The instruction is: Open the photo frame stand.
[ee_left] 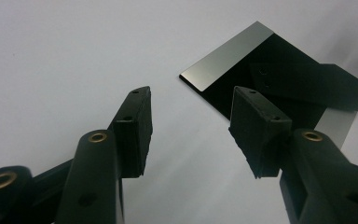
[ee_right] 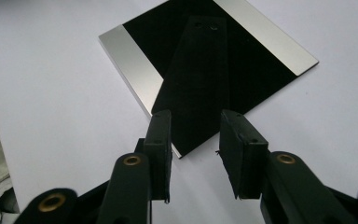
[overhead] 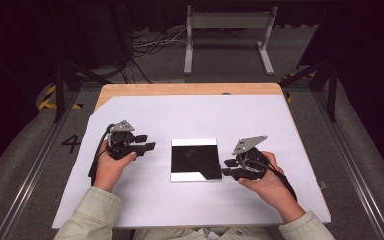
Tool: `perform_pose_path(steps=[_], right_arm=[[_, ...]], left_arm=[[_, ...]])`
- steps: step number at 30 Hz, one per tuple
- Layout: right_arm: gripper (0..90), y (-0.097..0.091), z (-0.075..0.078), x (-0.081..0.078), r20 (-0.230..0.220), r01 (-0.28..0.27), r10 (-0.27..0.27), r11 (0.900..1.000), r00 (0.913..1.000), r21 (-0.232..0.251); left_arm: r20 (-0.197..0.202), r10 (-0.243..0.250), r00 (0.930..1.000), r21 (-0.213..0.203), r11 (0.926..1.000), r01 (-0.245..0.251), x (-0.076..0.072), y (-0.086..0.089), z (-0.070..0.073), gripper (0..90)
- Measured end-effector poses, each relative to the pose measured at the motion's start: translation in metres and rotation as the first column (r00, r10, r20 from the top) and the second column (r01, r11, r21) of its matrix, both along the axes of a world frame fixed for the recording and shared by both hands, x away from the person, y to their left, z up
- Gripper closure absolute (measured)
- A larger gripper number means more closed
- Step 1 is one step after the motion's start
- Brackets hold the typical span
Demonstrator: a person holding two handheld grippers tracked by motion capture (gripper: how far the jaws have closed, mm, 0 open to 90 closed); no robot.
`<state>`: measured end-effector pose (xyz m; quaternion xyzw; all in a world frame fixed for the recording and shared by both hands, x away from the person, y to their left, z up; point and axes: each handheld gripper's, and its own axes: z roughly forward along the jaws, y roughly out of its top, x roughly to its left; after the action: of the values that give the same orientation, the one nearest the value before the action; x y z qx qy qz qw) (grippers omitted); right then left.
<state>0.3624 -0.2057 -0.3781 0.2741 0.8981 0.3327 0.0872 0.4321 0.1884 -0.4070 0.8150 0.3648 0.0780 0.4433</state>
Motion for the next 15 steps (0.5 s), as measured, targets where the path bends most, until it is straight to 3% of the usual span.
perform_pose_path(steps=[12,15], right_arm=[[61.6,-0.003,-0.011,0.006,-0.055,0.034,-0.04,0.9925,0.9977,-0.117],[61.5,-0.002,-0.014,0.007,-0.075,0.03,-0.039,0.9915,0.9964,-0.127]], left_arm=[[0.001,-0.011,0.9999,0.015,0.9998,0.011,0.001,-0.002,-0.001,49.4],[-0.003,-0.007,1.0,0.015,0.9999,0.007,0.0,-0.003,-0.001,49.5]])
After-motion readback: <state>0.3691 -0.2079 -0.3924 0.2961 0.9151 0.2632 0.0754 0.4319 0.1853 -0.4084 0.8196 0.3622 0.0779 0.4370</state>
